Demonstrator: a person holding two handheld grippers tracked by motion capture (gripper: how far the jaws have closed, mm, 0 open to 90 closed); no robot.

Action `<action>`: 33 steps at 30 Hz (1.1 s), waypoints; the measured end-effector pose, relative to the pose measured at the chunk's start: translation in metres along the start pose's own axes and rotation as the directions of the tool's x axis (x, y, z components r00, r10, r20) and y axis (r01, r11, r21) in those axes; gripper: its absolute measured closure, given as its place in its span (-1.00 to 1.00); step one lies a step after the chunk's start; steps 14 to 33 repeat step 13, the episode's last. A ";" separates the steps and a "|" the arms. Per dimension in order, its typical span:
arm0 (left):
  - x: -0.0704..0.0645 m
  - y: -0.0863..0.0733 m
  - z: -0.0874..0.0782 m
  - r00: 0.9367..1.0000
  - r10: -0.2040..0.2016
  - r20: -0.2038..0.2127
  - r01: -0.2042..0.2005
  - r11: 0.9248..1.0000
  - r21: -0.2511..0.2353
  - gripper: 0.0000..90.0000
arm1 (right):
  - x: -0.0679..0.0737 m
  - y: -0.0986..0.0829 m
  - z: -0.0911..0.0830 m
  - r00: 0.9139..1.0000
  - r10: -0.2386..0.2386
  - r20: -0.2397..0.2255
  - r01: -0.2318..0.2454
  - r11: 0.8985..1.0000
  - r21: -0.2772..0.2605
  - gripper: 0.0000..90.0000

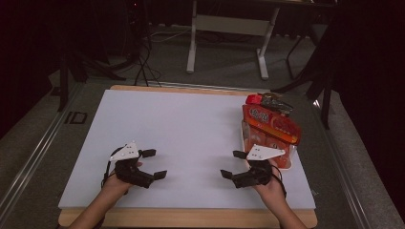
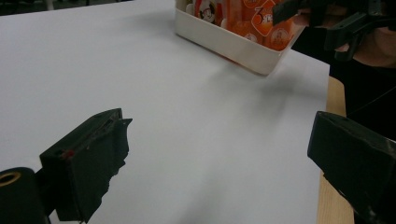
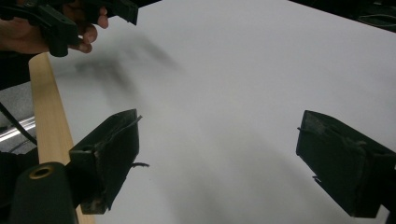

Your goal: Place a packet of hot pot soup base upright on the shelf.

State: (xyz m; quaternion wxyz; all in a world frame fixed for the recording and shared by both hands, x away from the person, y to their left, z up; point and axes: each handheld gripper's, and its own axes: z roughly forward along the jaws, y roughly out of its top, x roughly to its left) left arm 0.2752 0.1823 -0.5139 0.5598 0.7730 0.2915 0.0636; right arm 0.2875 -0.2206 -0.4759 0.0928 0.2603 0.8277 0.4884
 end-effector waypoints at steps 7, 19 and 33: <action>0.000 0.000 0.001 1.000 0.001 0.007 -0.001 1.000 -0.001 -0.90 | -0.001 -0.006 0.000 1.000 0.004 0.009 -0.004 1.000 0.011 -0.71; 0.000 0.000 0.002 1.000 0.004 0.009 -0.004 1.000 0.001 -0.90 | -0.002 -0.006 -0.003 1.000 0.004 0.028 -0.004 1.000 -0.008 -0.71; 0.000 0.000 0.002 1.000 0.004 0.009 -0.004 1.000 0.001 -0.90 | -0.002 -0.006 -0.003 1.000 0.004 0.028 -0.004 1.000 -0.008 -0.71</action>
